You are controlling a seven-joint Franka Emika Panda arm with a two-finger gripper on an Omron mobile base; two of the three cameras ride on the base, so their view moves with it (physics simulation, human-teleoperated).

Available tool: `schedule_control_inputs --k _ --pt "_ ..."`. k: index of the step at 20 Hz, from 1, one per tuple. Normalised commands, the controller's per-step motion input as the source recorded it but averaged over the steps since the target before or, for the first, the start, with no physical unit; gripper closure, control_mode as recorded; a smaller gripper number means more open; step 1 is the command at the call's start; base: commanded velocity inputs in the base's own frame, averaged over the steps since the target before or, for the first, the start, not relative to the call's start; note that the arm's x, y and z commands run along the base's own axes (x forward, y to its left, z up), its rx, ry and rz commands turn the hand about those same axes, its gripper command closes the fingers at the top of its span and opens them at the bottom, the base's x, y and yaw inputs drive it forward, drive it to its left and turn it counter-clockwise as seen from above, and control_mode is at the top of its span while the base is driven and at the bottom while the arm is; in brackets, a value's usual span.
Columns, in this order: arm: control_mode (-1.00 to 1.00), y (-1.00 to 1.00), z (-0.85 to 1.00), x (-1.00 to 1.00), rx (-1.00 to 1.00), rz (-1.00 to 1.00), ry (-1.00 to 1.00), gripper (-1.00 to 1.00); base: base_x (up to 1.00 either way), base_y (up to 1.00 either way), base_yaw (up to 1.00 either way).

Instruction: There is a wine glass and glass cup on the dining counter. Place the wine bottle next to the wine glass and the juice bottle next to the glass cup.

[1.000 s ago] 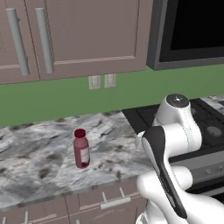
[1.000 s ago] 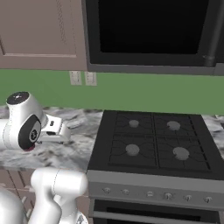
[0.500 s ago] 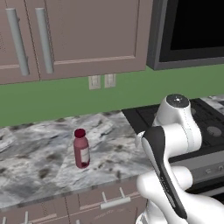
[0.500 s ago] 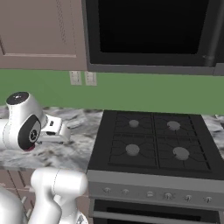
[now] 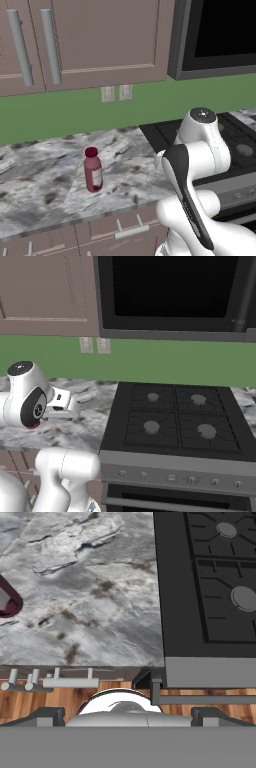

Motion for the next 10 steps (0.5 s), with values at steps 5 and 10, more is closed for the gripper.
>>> schedule_control_inputs --k 5,10 --pt "1.00 0.00 0.00 0.00 0.00 0.00 0.00 -1.00 0.00 0.00 0.00" --pt "-1.00 0.00 0.04 0.00 0.00 0.00 0.00 -1.00 0.00 0.00 0.00"
